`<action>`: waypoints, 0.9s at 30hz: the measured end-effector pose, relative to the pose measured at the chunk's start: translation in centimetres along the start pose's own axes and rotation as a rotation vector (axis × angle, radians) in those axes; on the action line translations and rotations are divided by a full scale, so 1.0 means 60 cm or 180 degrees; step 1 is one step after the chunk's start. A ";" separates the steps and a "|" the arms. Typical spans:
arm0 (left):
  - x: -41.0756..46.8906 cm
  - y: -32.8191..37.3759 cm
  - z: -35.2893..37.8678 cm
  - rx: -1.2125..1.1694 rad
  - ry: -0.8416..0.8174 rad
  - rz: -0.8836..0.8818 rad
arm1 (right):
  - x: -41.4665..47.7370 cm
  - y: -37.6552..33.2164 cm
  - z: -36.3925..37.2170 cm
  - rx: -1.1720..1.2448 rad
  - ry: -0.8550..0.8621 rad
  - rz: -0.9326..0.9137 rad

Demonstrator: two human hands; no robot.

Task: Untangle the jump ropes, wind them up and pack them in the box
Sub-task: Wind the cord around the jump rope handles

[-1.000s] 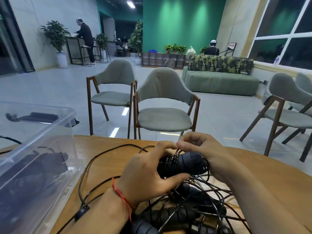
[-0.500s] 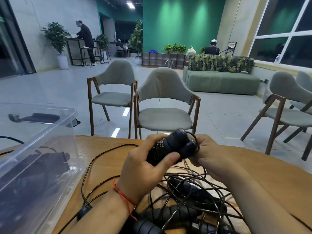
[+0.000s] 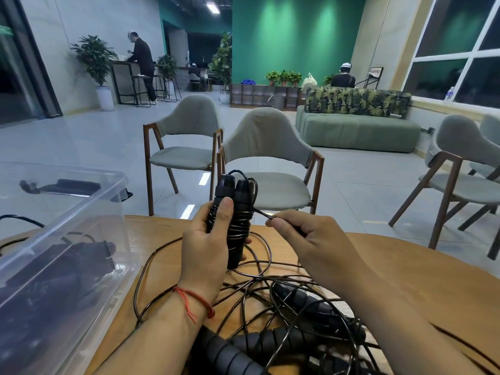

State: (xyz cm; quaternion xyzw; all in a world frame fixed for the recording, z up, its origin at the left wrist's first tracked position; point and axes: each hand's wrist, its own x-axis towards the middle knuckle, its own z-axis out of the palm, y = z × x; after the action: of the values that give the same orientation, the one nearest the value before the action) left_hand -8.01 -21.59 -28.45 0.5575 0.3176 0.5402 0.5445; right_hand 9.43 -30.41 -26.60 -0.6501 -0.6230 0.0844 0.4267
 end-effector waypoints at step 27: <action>-0.011 -0.026 0.001 0.2591 -0.0059 0.1533 | -0.012 -0.076 0.014 0.0241 -0.0639 0.0023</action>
State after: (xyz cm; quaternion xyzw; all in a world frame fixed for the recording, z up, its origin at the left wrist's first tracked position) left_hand -7.72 -21.89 -30.09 0.7882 0.3603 0.4777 0.1438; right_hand 5.37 -31.33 -24.38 -0.6240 -0.6566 0.1742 0.3862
